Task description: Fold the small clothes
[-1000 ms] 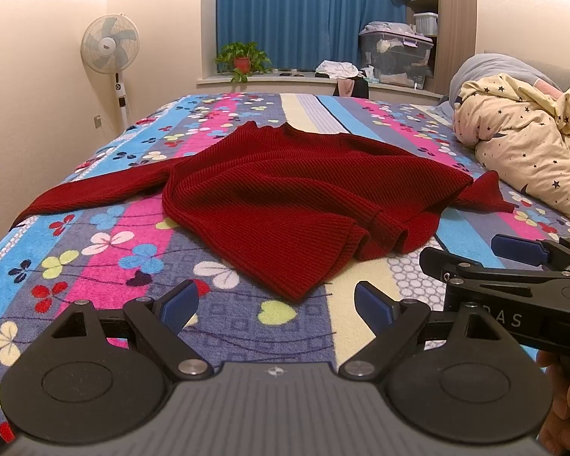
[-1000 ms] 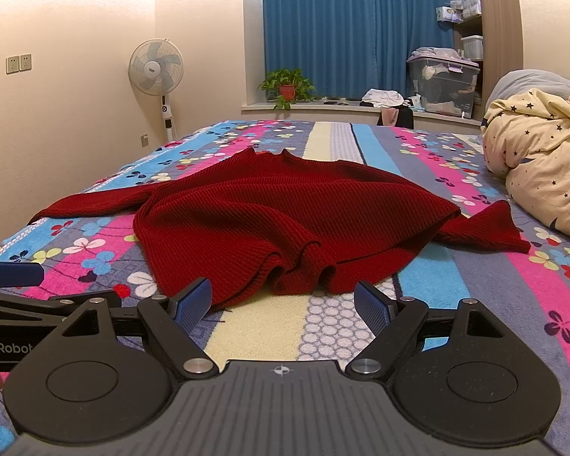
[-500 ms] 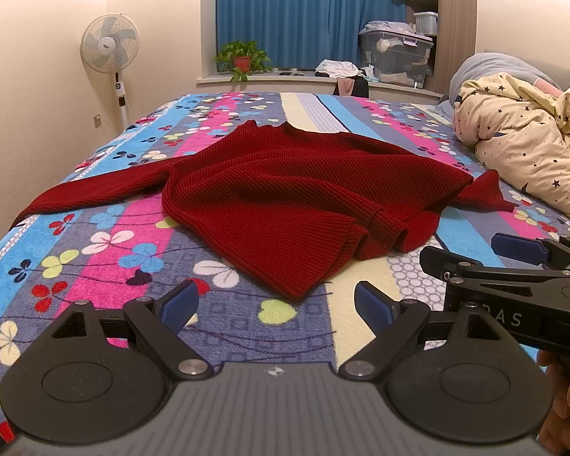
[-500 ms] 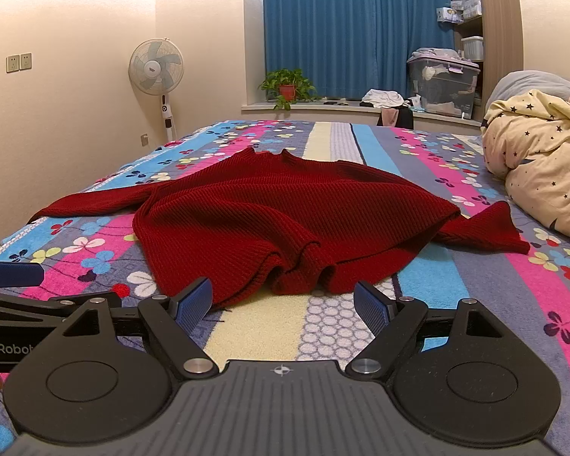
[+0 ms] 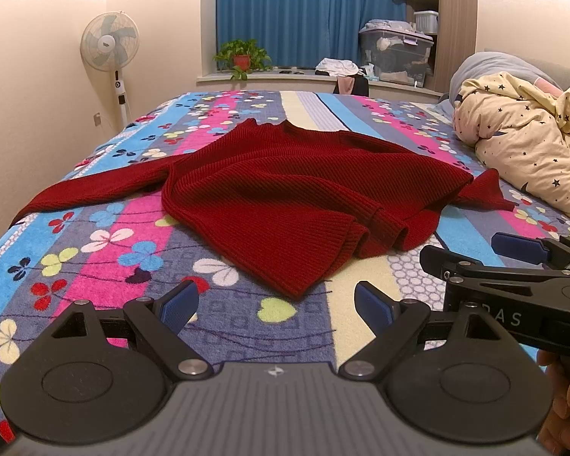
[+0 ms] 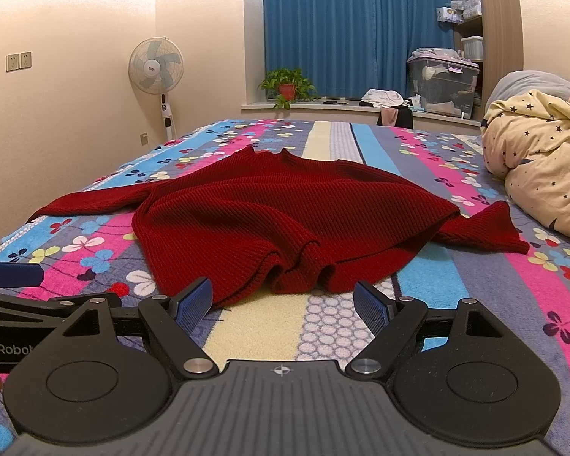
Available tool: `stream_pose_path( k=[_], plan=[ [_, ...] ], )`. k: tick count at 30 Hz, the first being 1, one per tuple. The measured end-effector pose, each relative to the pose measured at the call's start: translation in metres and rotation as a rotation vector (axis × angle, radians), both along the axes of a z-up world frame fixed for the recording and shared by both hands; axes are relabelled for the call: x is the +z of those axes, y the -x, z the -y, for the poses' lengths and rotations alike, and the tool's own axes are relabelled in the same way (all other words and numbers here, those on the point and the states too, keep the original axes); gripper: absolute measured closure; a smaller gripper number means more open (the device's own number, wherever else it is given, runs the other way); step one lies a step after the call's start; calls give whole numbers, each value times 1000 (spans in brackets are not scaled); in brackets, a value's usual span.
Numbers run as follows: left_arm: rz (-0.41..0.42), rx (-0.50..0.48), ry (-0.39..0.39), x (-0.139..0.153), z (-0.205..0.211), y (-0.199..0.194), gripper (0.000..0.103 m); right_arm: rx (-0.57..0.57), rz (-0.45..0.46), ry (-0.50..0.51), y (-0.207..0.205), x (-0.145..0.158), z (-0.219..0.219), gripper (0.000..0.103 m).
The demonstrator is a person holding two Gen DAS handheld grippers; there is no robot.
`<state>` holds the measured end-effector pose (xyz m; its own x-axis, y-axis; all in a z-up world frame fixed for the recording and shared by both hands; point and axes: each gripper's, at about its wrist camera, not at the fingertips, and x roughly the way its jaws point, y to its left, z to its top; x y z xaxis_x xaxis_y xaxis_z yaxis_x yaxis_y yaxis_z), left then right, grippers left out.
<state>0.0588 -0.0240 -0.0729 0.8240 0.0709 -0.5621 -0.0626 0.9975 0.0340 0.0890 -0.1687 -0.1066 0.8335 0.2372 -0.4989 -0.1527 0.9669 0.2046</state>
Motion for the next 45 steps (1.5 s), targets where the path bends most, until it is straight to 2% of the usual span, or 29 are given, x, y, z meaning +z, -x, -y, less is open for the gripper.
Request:
stream_pose_path(
  k=[13, 19, 27, 28, 30, 32, 33, 35, 36, 37, 39, 42, 45],
  plan=[
    [-8, -8, -13, -3, 3, 2, 11, -29, 10, -8, 0, -1, 4, 19],
    [-15, -12, -20, -3, 3, 1, 11, -60, 49, -20, 3, 1, 7, 19],
    [-30, -6, -17, -6, -1, -1, 11, -85, 0, -9, -4, 0, 8, 19],
    [-34, -1, -14, -9, -3, -1, 13, -89, -7, -11, -5, 0, 9, 19],
    [-55, 8, -14, -15, -9, -5, 32, -103, -18, -17, -7, 2, 11, 19],
    [-88, 26, -6, -21, -17, -11, 42, -118, -23, -16, -10, 4, 14, 19],
    [-99, 39, 3, -23, -22, -14, 47, -124, -27, -20, -11, 5, 16, 21],
    [-127, 52, 17, -27, -30, -25, 49, -122, -41, -40, -14, 6, 20, 36],
    [-137, 52, 21, -29, -32, -32, 49, -115, -50, -52, -16, 6, 23, 49],
    [-142, 52, 29, -29, -35, -39, 49, -110, -55, -63, -17, 6, 25, 57],
    [-150, 63, 70, -32, -40, -55, 48, -106, -57, -76, -18, 6, 29, 62],
    [-203, 108, 177, -45, -46, -90, 46, -116, -66, -98, -19, 6, 35, 62],
    [-256, 150, 231, -69, -43, -123, 46, -125, -91, -125, -21, 3, 41, 62]
  ],
)
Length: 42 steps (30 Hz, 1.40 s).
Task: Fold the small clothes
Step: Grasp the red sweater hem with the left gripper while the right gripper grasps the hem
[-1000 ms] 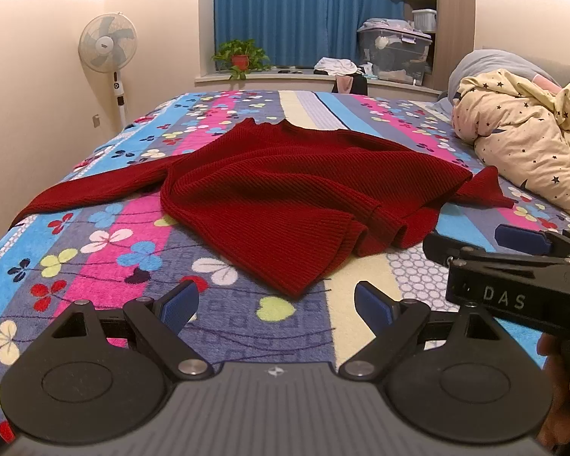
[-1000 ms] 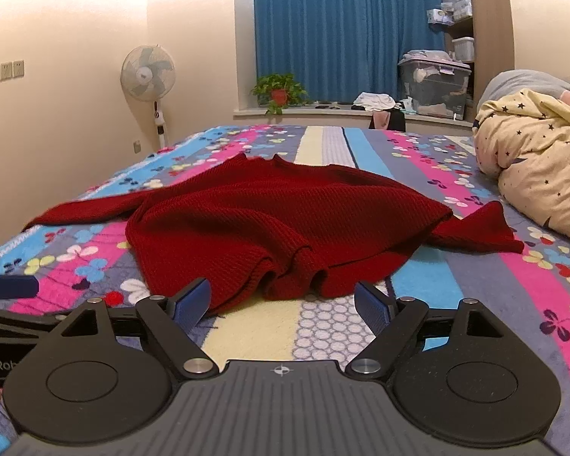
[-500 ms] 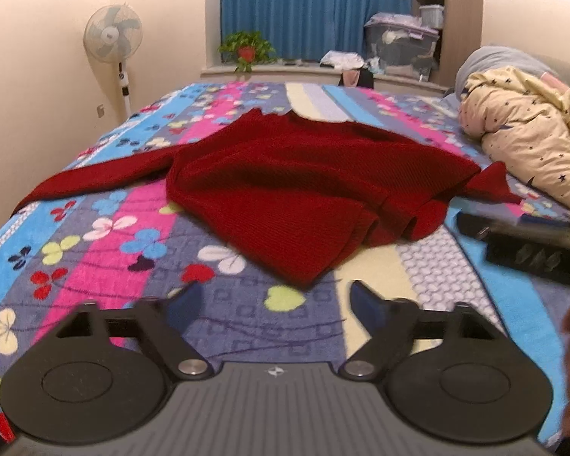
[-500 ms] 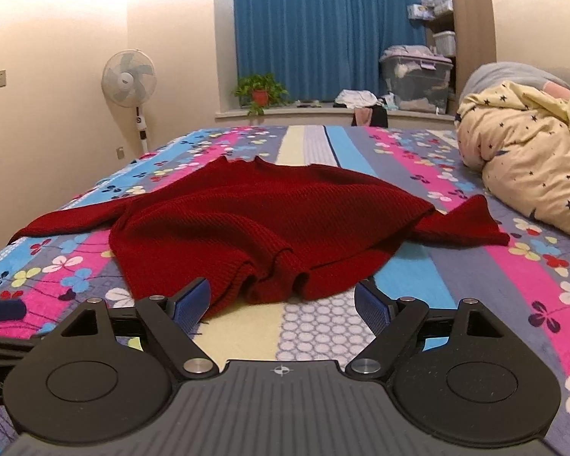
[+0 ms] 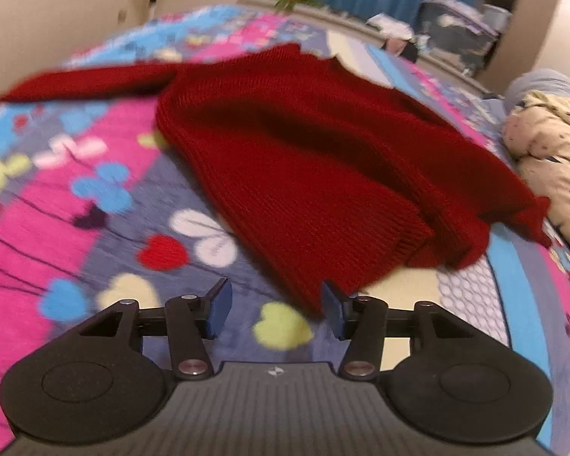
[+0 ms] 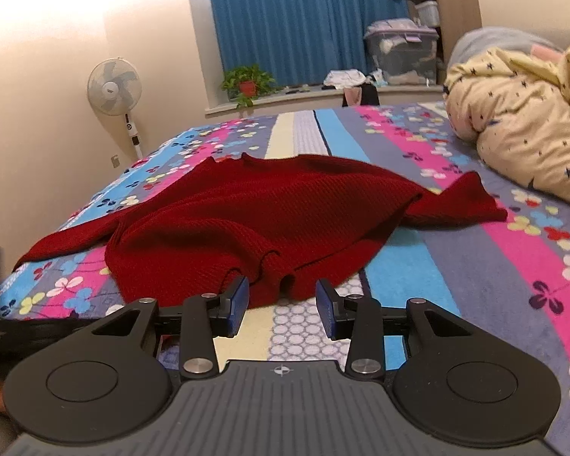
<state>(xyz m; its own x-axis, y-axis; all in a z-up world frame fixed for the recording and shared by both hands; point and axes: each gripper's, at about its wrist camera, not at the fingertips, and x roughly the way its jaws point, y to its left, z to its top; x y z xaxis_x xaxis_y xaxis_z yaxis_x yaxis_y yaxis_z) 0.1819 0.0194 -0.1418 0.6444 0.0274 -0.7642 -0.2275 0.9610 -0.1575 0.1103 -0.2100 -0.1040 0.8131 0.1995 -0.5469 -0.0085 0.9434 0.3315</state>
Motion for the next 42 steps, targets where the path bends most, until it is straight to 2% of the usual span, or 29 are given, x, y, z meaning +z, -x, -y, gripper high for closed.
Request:
stream_pose_path(
  k=[2, 4, 6, 7, 9, 15, 17, 18, 19, 22, 24, 27, 29, 30, 31, 33, 34, 35, 36, 37, 38, 39, 40, 41, 42],
  plan=[
    [-25, 32, 0, -12, 3, -15, 43, -11, -12, -12, -1, -3, 4, 62],
    [-5, 46, -17, -12, 9, -22, 43, -22, -24, -19, -2, -5, 7, 62],
    [-16, 46, -22, -12, 14, -28, 46, -23, -30, -21, -2, -7, 8, 62],
    [-19, 47, -21, -12, 15, -29, 50, -21, -29, -19, -2, -7, 9, 62],
    [-23, 37, -25, -11, 18, -30, 63, -18, -26, -10, -1, -7, 9, 62],
    [-31, 13, -84, -5, 25, -33, 95, -32, -33, -3, 1, -9, 13, 62],
    [-22, -24, -102, 3, 25, -27, 96, -37, -30, 3, 1, -10, 13, 62],
    [-9, -55, -112, 8, 23, -21, 96, -43, -27, 6, 2, -10, 14, 66],
    [4, -89, -125, 15, 20, -15, 97, -51, -24, 9, 3, -9, 15, 75],
    [18, -210, -162, 37, 0, 9, 97, -86, -13, -8, 4, -6, 24, 89],
    [25, -286, -183, 54, -20, 27, 98, -115, 0, -35, 8, -2, 34, 90],
    [87, -413, -251, 97, -56, 70, 98, -157, 33, -61, 17, 9, 53, 90],
    [102, -469, -241, 122, -84, 94, 99, -175, 58, -67, 22, 16, 68, 90],
    [96, -485, -238, 131, -97, 101, 103, -181, 65, -63, 22, 19, 77, 89],
    [78, -493, -228, 135, -111, 104, 103, -184, 67, -62, 20, 18, 84, 88],
    [39, -479, -197, 134, -132, 101, 100, -185, 50, -82, 5, 15, 100, 88],
    [41, -443, -190, 130, -143, 96, 97, -185, 28, -88, -5, 10, 106, 82],
    [52, -397, -179, 126, -152, 93, 84, -181, 2, -89, -18, 5, 110, 75],
    [68, -334, -147, 120, -161, 86, 66, -175, -24, -78, -32, -3, 112, 60],
    [86, -266, -85, 109, -173, 79, 60, -169, -46, -59, -44, -11, 112, 51],
    [95, -209, -24, 97, -181, 74, 56, -163, -74, -39, -56, -20, 111, 50],
    [70, -154, 41, 80, -191, 67, 57, -159, -116, -31, -71, -33, 110, 50],
    [-58, -91, 70, 61, -195, 53, 59, -157, -158, -40, -83, -45, 112, 50],
    [-147, -42, 70, 51, -195, 41, 60, -153, -193, -58, -95, -56, 113, 50],
    [-148, -30, 77, 49, -194, 34, 59, -149, -217, -77, -104, -63, 113, 50]
  ],
)
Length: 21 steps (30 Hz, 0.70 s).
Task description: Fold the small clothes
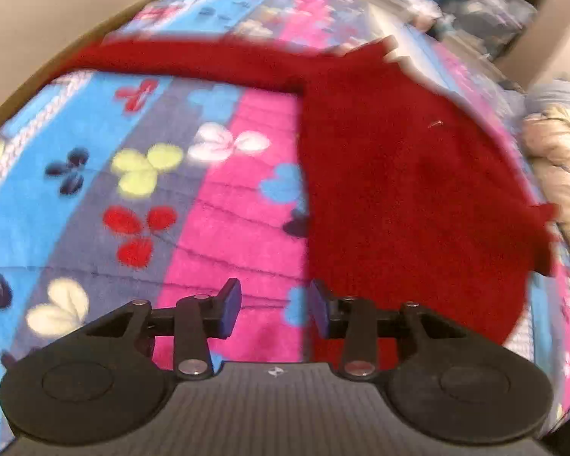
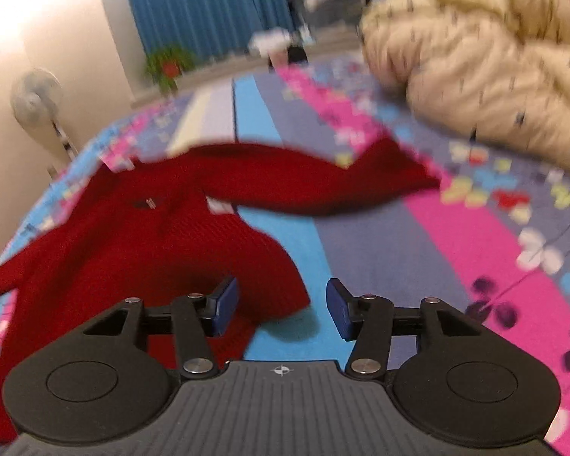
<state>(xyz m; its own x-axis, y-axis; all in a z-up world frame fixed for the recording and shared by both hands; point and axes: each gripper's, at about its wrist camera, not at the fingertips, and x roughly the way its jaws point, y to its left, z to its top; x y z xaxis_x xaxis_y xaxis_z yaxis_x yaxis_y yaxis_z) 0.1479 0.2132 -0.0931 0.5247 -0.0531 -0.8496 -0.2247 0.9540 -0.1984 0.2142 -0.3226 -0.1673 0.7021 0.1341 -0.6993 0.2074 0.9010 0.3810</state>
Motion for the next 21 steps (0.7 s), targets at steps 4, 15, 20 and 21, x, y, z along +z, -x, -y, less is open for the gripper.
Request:
stream_pose_path(
  k=[4, 15, 20, 21],
  plan=[
    [-12, -49, 23, -11, 13, -26, 56, 62, -8, 10, -36, -25, -5, 41],
    [-67, -228, -91, -47, 55, -42, 90, 114, 41, -26, -43, -34, -8, 91],
    [3, -201, -25, -27, 39, -29, 93, 86, 161, -123, 10, 21, 15, 94],
    [35, -203, -8, -18, 37, -22, 94, 87, 189, -155, 24, 35, 21, 98]
  ],
)
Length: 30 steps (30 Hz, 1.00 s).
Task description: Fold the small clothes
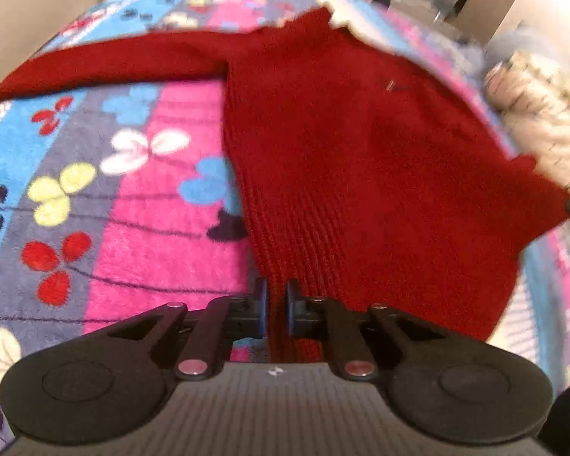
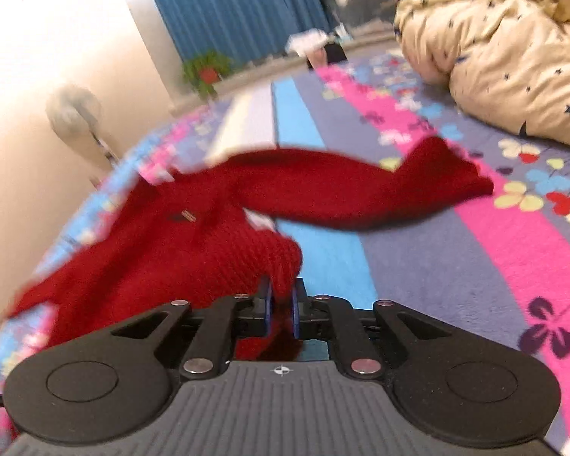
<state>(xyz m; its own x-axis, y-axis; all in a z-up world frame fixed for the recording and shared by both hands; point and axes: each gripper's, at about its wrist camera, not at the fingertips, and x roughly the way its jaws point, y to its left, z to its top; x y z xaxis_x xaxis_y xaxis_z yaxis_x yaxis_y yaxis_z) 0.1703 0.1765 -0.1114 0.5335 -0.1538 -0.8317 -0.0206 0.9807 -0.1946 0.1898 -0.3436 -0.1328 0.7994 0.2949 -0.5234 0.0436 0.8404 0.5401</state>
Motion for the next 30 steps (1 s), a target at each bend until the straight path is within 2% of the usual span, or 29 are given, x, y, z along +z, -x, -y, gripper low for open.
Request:
stream_pose_path(
  k=[4, 6, 8, 9, 11, 13, 14, 15, 16, 18, 20, 22, 24, 27, 30],
  plan=[
    [162, -45, 78, 45, -10, 41, 98, -2, 70, -54, 62, 44, 5, 98],
    [212, -61, 92, 59, -19, 62, 98, -22, 107, -87, 93, 62, 10, 99],
    [231, -67, 107, 69, -27, 79, 98, -39, 106, -124, 119, 71, 17, 99],
    [231, -71, 105, 71, -32, 86, 98, -39, 62, -121, 126, 71, 17, 99],
    [183, -74, 67, 66, -34, 95, 98, 14, -131, -48, 125, 53, 11, 98],
    [86, -69, -23, 54, -29, 92, 96, 93, -333, 110, 117, 19, -2, 97],
    [63, -71, -60, 52, -25, 89, 96, 73, -395, 199, 115, 7, -5, 97],
    [68, -78, -92, 52, -19, 86, 96, 40, -397, 255, 116, 2, -5, 93],
    [83, -86, -94, 52, -16, 82, 94, 20, -373, 251, 115, 1, -2, 93],
    [117, -104, -64, 55, -8, 79, 82, -30, -321, 156, 111, -1, 8, 93],
    [124, -142, -62, 54, 6, 75, 71, -50, -269, 84, 102, -4, 14, 84],
    [111, -178, -128, 46, 24, 66, 68, -60, -267, 76, 88, -10, 13, 61],
    [90, -197, -216, 32, 42, 58, 67, -65, -266, 88, 73, -14, 12, 53],
    [68, -207, -318, 16, 61, 41, 67, -100, -234, 80, 49, -17, 17, 53],
    [53, -205, -355, 2, 68, 27, 62, -157, -207, 33, 18, -29, 30, 53]
  ],
)
